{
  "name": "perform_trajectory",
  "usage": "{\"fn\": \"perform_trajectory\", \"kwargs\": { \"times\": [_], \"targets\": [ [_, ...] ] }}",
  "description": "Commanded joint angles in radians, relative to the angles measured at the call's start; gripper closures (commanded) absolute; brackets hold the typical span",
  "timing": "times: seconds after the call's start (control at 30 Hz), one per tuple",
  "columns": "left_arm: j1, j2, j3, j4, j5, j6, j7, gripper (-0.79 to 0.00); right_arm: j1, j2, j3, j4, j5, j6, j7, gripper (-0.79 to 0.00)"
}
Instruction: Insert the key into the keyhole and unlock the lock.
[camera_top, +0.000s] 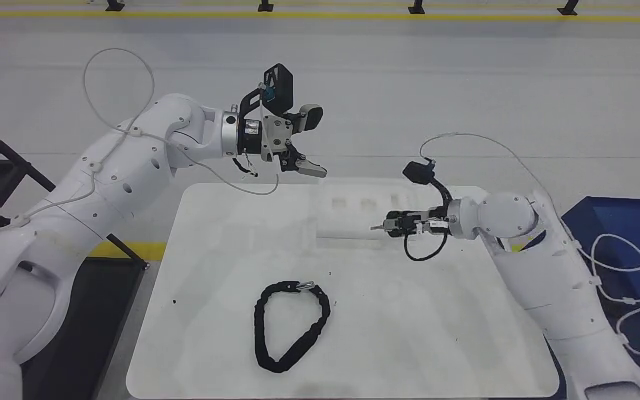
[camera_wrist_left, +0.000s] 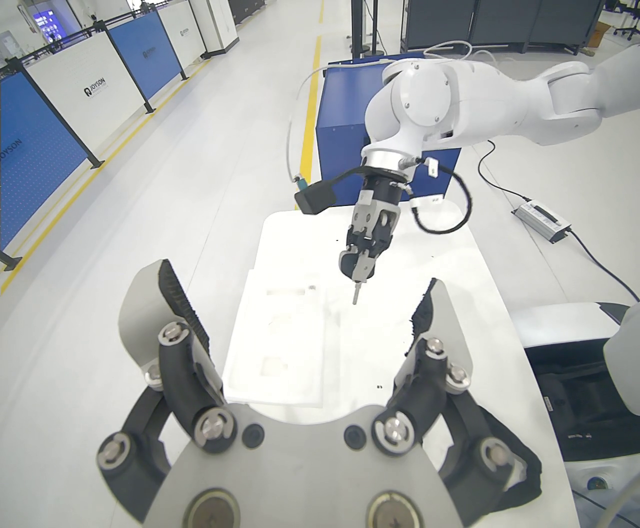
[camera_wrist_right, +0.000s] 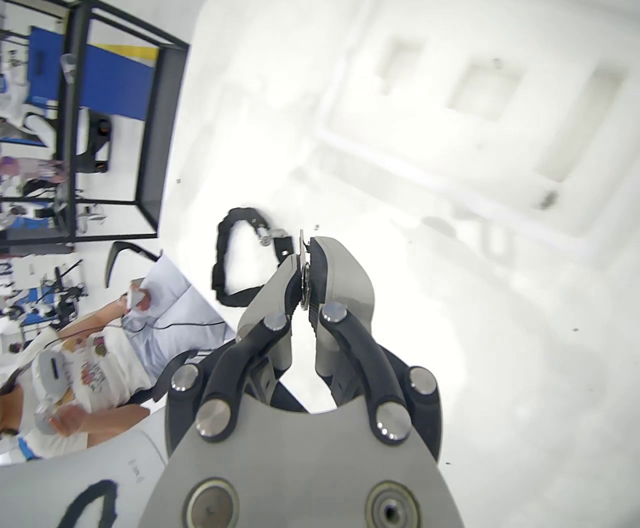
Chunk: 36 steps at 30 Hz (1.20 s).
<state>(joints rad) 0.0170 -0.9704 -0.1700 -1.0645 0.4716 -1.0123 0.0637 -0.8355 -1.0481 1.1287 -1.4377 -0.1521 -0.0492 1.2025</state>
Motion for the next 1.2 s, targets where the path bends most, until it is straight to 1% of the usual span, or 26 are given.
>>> {"fn": "perform_trajectory", "kwargs": {
  "times": [0.0, 0.1, 0.23, 0.43, 0.73, 0.77, 0.8, 0.87, 0.9, 0.93, 1.07, 1.17],
  "targets": [
    [0.0, 0.0, 0.0, 0.0, 0.0, 0.0, 0.0, -0.785, -0.034, 0.008, 0.045, -0.017, 0.056, -0.03, -0.004, 0.0],
    [0.0, 0.0, 0.0, 0.0, 0.0, 0.0, 0.0, -0.785, -0.084, 0.017, 0.11, -0.026, 0.173, -0.086, -0.013, 0.0],
    [0.0, 0.0, 0.0, 0.0, 0.0, 0.0, 0.0, -0.785, -0.129, 0.026, 0.172, -0.023, 0.268, -0.127, -0.027, 0.0],
    [0.0, 0.0, 0.0, 0.0, 0.0, 0.0, 0.0, -0.785, -0.159, 0.03, 0.213, 0.0, 0.372, -0.156, -0.052, 0.0],
    [0.0, 0.0, 0.0, 0.0, 0.0, 0.0, 0.0, -0.785, -0.159, 0.03, 0.214, 0.002, 0.378, -0.158, -0.052, 0.0],
    [0.002, 0.0, -0.001, -0.001, 0.004, 0.008, -0.003, -0.785, -0.159, 0.03, 0.214, 0.002, 0.378, -0.158, -0.052, 0.0],
    [0.002, 0.001, -0.008, -0.01, 0.032, 0.038, -0.019, -0.785, -0.159, 0.03, 0.214, 0.002, 0.378, -0.158, -0.052, 0.0],
    [0.019, 0.006, -0.021, -0.02, 0.066, 0.06, -0.025, -0.785, -0.159, 0.03, 0.214, 0.002, 0.378, -0.158, -0.052, 0.0],
    [0.022, 0.009, -0.024, -0.02, 0.121, 0.097, -0.046, -0.785, -0.159, 0.03, 0.214, 0.002, 0.378, -0.158, -0.052, 0.0],
    [0.038, 0.011, -0.027, -0.034, 0.155, 0.116, -0.039, -0.785, -0.159, 0.03, 0.214, 0.002, 0.378, -0.158, -0.052, 0.0],
    [0.116, 0.021, -0.035, -0.047, 0.243, 0.096, 0.022, -0.785, -0.159, 0.03, 0.214, 0.002, 0.378, -0.158, -0.052, 0.0],
    [0.179, 0.028, -0.037, -0.034, 0.302, 0.095, 0.066, -0.785, -0.159, 0.03, 0.214, 0.002, 0.378, -0.158, -0.052, 0.0]
  ]
}}
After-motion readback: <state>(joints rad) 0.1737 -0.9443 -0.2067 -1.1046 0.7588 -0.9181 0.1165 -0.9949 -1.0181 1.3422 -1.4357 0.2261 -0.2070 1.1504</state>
